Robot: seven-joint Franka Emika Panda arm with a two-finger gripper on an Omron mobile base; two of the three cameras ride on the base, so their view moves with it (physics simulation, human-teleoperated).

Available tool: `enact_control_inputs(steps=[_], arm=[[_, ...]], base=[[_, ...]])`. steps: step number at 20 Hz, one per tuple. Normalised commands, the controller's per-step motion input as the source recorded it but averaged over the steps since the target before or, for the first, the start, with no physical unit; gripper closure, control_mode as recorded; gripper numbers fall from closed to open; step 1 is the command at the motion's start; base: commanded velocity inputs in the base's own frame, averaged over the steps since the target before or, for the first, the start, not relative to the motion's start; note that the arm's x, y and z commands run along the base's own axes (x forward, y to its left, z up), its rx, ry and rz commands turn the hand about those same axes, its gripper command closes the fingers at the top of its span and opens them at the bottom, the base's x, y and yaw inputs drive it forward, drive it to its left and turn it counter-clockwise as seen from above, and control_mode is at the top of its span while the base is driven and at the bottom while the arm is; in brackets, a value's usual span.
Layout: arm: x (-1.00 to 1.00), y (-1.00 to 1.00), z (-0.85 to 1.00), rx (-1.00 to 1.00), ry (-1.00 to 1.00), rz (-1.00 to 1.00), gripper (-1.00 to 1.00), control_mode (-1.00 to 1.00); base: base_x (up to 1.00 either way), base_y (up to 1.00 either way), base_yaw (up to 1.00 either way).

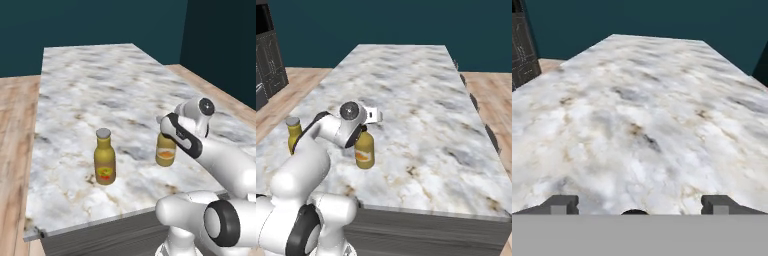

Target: Move the drinks to the dining counter.

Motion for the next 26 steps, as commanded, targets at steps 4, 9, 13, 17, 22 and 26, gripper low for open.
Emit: enact_control_inputs(steps=[4,9,13,17,22,26], arm=[[-0.93,0.00,1.00,0.00,0.19,0.00,-1.00,-1.00],[-1.00,0.02,0.86,0.00,0.51,0.00,-1.00,-1.00],[-0.86,0.09,0.43,0.00,0.17,0.00,-1.00,-1.00],[-0.90,0.05,0.00,0.03,0.00,0.00,-1.00,-1.00],[-0.69,0.22,0.00,0.00,0.00,0.00,-1.00,-1.00],[-0.42,0.21,0.06,0.00,0.01,0.00,-1.00,-1.00]], base=[[0.00,0.00,0.00],[0.00,0.00,0.00],[0.00,0.00,0.00],[0.00,0.00,0.00],[0.00,0.00,0.00],[0.00,0.00,0.00]])
